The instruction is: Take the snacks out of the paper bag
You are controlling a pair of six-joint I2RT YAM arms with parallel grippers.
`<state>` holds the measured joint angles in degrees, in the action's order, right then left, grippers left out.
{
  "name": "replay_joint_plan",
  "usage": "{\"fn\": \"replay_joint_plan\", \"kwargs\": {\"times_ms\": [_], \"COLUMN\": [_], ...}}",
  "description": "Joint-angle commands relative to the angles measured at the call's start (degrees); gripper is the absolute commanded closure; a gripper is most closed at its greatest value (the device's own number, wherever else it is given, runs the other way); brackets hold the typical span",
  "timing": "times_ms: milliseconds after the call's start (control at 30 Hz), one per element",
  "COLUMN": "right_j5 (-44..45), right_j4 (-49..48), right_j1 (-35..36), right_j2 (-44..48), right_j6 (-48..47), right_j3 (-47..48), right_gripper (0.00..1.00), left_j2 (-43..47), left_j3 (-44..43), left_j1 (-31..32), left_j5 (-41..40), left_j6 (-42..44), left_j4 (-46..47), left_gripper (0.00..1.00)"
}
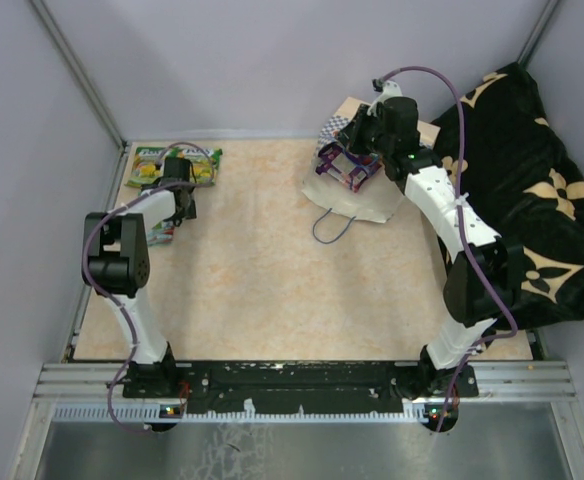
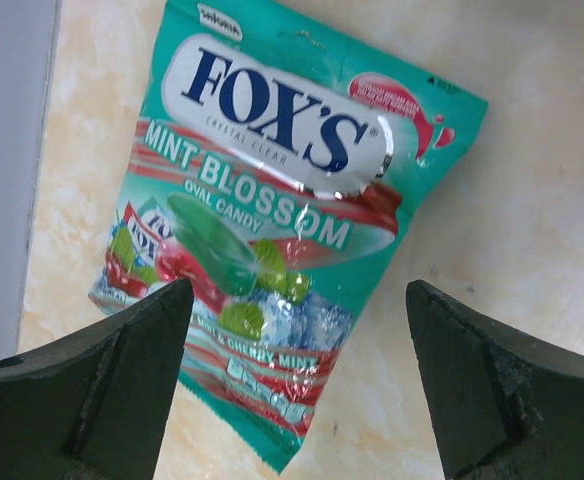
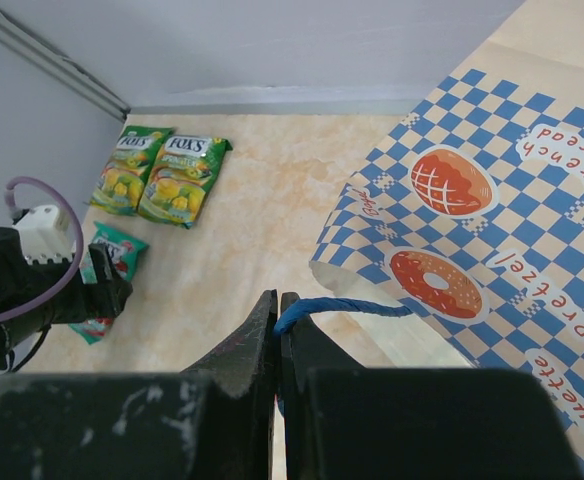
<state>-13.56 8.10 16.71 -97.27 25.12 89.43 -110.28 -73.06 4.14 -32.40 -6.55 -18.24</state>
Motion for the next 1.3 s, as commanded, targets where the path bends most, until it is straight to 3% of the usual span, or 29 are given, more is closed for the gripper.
{"fn": "replay_joint_plan", "kwargs": {"times_ms": [0,667,1067,1267], "right_j5": [-1.4,-1.4,-1.4,-1.4], "right_j4": [-4.6,-4.2,-4.2,-4.2], "right_j1": [-0.3,-0.3,-0.3,-0.3], "right_j2": [0.4,-0.1,0.0,0.1], "right_j6": [-0.4,-0.6,-0.4,-0.3], "right_j3": [3.1,3.8,3.7,3.7], "right_gripper": [1.0,1.0,1.0,1.0], "left_j2": [-3.6,-0.3,-2.6,-3.0], "left_j3": [-3.4,10.1,11.1,12.1], "left_j1": [0.2,-3.9,-3.9,-3.9], "left_j5": [-4.2,-0.1,0.7,2.9], "left_j6": [4.2,21.3,28.4,34.2], "left_j4": [2.6,20.7,28.0,33.2], "left_gripper": [0.07,0.35,0.54,0.57]}}
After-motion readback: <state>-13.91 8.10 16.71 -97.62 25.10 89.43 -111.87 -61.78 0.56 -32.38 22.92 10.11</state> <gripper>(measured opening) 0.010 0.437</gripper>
